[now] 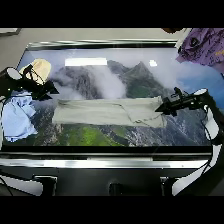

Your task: Fold the clothes and pants, and hang the long-sleeved shirts on hangers.

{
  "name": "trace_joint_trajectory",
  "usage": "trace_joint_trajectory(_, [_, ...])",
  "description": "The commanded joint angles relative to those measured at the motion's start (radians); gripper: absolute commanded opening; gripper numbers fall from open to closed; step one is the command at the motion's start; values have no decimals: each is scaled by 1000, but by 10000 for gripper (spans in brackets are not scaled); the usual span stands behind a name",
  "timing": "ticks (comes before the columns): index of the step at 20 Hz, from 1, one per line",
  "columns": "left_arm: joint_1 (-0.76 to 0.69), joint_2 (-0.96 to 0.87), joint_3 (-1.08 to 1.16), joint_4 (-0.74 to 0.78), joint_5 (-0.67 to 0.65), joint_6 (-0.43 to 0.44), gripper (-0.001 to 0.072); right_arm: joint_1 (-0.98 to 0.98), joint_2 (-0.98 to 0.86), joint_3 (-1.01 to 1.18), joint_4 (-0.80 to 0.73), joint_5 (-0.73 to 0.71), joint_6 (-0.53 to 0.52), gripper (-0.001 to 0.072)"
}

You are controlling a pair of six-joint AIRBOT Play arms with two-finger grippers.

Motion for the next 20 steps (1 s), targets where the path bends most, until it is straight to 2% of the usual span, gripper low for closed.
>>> trace_joint_trajectory(1, [-66, -3, 1, -67, 22, 0, 312, 16, 82, -3, -43, -11, 67, 34])
trace_joint_trajectory(2, [-100, -8, 1, -95, 39, 0, 136, 15, 127, -2, -93, -12, 106, 34])
trace_joint_trajectory(3, [-140, -14, 1, -120, 63, 3, 20, 15, 179, 0, -151, -7, 146, 34])
trace_joint_trajectory(8, [-411, -120, 2, -315, 200, 0, 17, 15, 406, 10, -360, 21, 296, 34])
trace_joint_trajectory(12, [-608, -227, 31, -517, 317, 0, 16, 15, 513, 82, -462, 77, 356, 34])
trace_joint_trajectory(18, [-804, -431, 282, -674, 382, -6, 16, 15, 530, 315, -477, 153, 428, 34])
trace_joint_trajectory(20, [-848, -506, 373, -715, 418, -46, 16, 16, 530, 344, -476, 177, 453, 34])
